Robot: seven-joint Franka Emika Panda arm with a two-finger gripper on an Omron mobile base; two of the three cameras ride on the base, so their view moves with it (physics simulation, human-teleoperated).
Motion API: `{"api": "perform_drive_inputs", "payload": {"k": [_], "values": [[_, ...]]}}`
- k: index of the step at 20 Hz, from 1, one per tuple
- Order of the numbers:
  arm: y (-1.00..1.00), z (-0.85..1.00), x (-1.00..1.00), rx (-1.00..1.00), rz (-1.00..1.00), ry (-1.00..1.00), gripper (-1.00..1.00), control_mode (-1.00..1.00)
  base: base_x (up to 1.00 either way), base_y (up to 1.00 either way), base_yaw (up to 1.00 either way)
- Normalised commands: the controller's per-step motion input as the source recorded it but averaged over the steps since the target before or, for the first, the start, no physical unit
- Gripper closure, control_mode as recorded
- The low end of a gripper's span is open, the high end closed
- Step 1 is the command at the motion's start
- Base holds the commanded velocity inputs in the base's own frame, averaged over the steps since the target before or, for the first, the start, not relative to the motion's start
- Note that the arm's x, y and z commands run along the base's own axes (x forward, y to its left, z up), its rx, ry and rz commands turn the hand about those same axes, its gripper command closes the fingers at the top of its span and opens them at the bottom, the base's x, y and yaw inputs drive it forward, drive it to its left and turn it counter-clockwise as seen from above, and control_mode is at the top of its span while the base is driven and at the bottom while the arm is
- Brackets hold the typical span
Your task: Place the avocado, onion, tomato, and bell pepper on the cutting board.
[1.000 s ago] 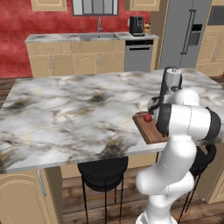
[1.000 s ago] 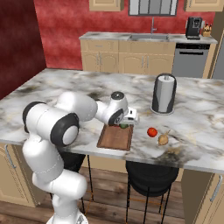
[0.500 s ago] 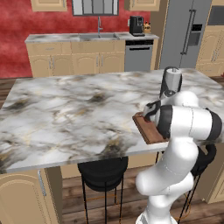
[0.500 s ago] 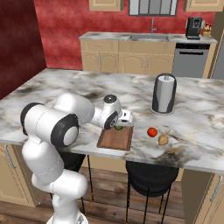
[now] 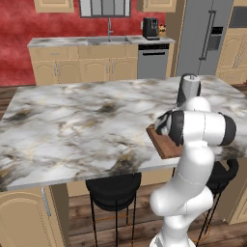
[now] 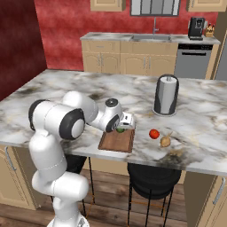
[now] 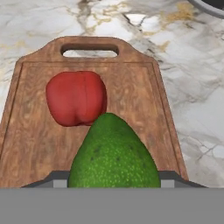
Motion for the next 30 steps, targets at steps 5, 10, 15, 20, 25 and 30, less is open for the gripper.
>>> {"api": "perform_drive_inputs", "payload": {"k": [5,10,15,20,25,30], "values": [[-0.02,-0.17,0.16,0.00,0.00,0.00,1.00,-1.00,0.00,0.00,0.00],[-0.02,-0.15,0.11,0.00,0.00,0.00,1.00,-1.00,0.00,0.00,0.00],[0.00,-0.17,0.06,0.00,0.00,0.00,1.00,-1.00,0.00,0.00,0.00],[0.00,-0.13,0.04,0.00,0.00,0.00,-1.00,-1.00,0.00,0.00,0.00],[0.00,0.02,0.00,0.00,0.00,0.01,-1.00,-1.00,0.00,0.00,0.00],[0.00,0.18,0.00,0.00,0.00,0.01,-1.00,-1.00,0.00,0.00,0.00]]}}
